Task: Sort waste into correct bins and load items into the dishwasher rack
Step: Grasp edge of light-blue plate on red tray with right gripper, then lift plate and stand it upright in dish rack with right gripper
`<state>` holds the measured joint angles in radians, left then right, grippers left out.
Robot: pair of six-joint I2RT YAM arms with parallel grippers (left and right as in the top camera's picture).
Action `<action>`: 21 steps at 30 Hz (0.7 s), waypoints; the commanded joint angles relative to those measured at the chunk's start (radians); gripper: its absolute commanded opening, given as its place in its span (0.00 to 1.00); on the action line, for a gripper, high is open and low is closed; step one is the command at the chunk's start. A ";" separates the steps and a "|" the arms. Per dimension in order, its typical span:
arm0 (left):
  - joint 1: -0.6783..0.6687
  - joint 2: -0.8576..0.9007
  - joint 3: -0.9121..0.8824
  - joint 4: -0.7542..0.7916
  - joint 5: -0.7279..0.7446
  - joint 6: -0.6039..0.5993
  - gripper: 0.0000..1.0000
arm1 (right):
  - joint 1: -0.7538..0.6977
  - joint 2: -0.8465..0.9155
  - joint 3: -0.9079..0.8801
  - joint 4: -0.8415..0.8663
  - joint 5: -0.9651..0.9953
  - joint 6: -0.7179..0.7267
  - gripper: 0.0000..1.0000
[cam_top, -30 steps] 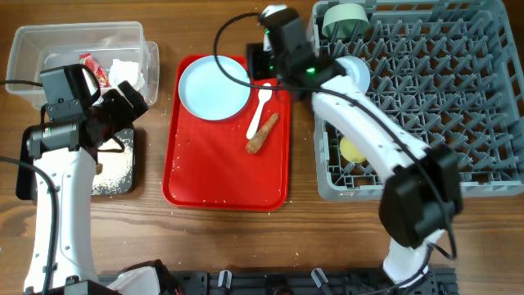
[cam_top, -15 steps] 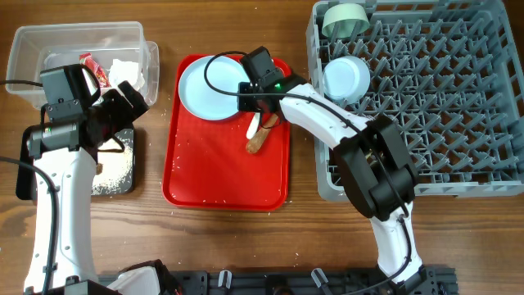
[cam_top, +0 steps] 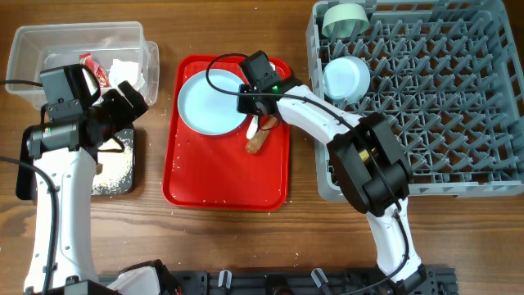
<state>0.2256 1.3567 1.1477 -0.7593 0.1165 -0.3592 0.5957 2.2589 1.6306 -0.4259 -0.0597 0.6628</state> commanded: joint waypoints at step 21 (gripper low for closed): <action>0.006 -0.016 0.018 0.003 -0.006 0.015 1.00 | -0.476 -0.692 0.031 -0.310 0.221 -0.415 0.04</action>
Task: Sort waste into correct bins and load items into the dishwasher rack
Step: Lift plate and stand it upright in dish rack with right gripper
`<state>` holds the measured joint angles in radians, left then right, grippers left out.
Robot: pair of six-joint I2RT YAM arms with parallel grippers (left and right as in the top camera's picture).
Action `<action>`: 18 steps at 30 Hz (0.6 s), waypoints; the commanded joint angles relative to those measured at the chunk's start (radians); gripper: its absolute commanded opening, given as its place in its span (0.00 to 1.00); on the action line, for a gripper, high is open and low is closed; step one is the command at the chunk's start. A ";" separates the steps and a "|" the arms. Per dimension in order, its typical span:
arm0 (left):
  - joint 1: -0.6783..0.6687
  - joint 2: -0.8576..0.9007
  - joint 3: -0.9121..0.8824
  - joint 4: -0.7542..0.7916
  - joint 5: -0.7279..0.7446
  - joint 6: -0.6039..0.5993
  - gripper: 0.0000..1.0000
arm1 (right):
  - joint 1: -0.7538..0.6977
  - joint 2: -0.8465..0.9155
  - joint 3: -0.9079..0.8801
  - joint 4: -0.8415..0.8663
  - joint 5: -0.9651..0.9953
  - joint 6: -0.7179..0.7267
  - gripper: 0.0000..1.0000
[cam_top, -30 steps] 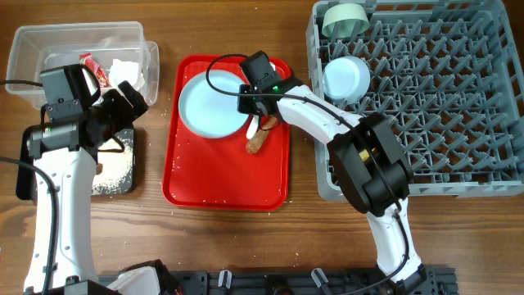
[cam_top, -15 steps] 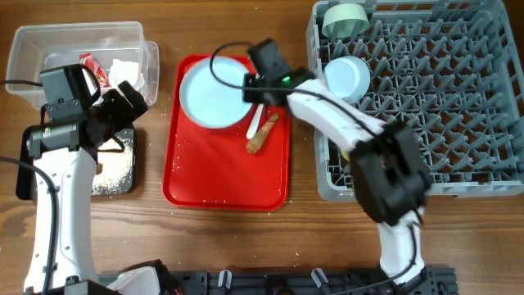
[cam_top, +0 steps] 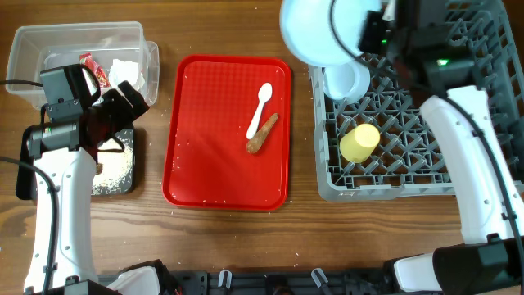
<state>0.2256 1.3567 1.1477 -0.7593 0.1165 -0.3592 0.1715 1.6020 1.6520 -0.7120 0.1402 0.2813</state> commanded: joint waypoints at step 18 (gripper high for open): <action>0.006 -0.016 0.018 0.003 -0.006 0.015 1.00 | -0.211 -0.036 0.009 -0.091 0.059 -0.175 0.04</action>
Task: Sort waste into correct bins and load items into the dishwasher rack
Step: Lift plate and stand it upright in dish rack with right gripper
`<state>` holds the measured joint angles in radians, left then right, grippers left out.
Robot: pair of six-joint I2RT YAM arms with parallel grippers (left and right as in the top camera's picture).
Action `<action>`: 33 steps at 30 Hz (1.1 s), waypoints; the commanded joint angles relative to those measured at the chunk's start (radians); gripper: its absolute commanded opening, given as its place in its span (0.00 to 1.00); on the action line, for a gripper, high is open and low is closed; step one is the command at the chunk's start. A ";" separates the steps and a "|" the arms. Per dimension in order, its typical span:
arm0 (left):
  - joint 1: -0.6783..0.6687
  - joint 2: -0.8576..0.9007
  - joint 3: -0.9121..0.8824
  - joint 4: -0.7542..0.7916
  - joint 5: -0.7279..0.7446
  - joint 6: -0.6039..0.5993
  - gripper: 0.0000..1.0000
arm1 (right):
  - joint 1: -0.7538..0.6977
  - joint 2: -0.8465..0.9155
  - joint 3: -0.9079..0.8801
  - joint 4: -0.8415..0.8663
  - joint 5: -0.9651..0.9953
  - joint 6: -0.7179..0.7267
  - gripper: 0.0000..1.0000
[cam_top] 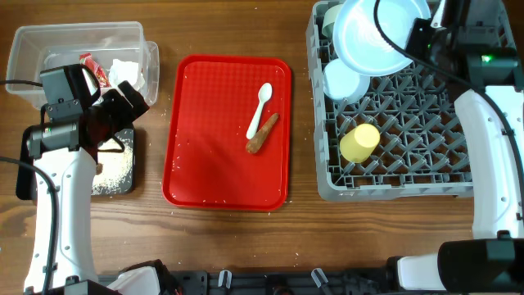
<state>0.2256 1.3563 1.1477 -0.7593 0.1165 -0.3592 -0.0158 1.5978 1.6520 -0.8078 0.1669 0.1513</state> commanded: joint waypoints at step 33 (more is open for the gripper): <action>0.006 -0.016 0.018 0.003 -0.006 0.015 1.00 | -0.173 0.256 0.008 0.345 0.325 -0.724 0.04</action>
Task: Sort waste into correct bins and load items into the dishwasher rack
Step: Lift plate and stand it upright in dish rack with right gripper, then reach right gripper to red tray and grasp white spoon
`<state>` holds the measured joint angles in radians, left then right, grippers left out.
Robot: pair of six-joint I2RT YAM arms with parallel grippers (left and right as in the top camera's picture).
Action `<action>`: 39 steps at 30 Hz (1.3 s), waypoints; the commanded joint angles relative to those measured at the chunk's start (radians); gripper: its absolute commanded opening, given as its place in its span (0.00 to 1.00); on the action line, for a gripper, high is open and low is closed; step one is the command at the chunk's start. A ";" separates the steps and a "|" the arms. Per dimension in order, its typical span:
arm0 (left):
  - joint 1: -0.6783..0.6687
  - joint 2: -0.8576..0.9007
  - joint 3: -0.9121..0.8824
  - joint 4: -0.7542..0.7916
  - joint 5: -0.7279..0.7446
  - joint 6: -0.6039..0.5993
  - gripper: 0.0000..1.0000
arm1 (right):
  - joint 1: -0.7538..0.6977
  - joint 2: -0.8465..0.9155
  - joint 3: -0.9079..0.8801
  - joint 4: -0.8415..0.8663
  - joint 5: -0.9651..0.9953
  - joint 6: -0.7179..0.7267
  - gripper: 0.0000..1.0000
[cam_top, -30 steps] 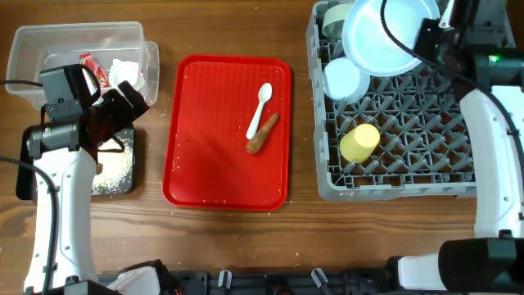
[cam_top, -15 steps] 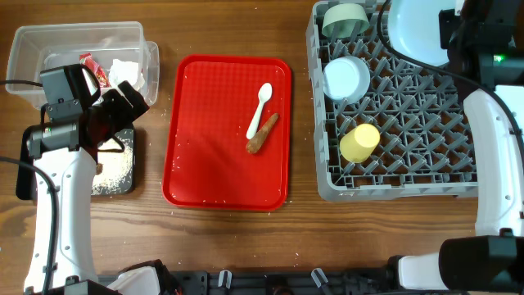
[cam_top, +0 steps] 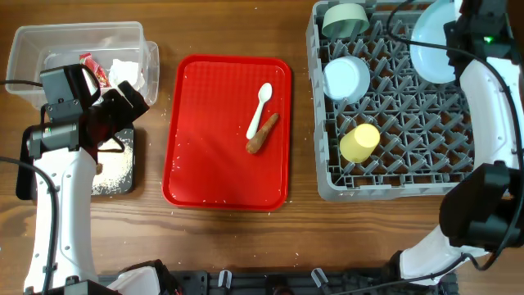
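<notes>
A pale blue plate [cam_top: 430, 53] stands tilted at the back right of the grey dishwasher rack [cam_top: 393, 187], with my right gripper [cam_top: 460, 34] shut on its rim. The rack also holds a green cup [cam_top: 345, 18], a white bowl [cam_top: 347, 78] and a yellow cup [cam_top: 359, 142]. On the red tray [cam_top: 205, 176] lie a white plastic spoon [cam_top: 260, 106] and a brown piece of food [cam_top: 262, 133]. My left gripper [cam_top: 131, 100] hangs between the clear bin and the dark bin; its jaws do not show clearly.
A clear bin [cam_top: 33, 41] at the back left holds wrappers and crumpled paper. A dark bin [cam_top: 115, 172] with pale crumbs sits under the left arm. The right arm runs along the rack's right side.
My right gripper has carried the plate from above the rack's back middle to its back right corner, where the plate now looks lower and tilted. The left arm has not moved.
My right gripper was at the plate lying on the red tray beside the spoon and the food. Then the plate was up high over the rack's back left, then over its back middle. Now it is at the back right corner.
</notes>
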<state>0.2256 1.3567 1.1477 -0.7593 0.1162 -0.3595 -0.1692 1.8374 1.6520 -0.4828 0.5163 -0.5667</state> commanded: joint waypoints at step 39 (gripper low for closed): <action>0.006 -0.016 0.018 0.002 -0.005 0.016 1.00 | -0.020 -0.092 0.046 -0.050 -0.492 0.490 1.00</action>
<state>0.2256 1.3563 1.1477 -0.7593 0.1165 -0.3592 -0.1905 1.8660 1.6505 -0.5354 0.0437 -0.1303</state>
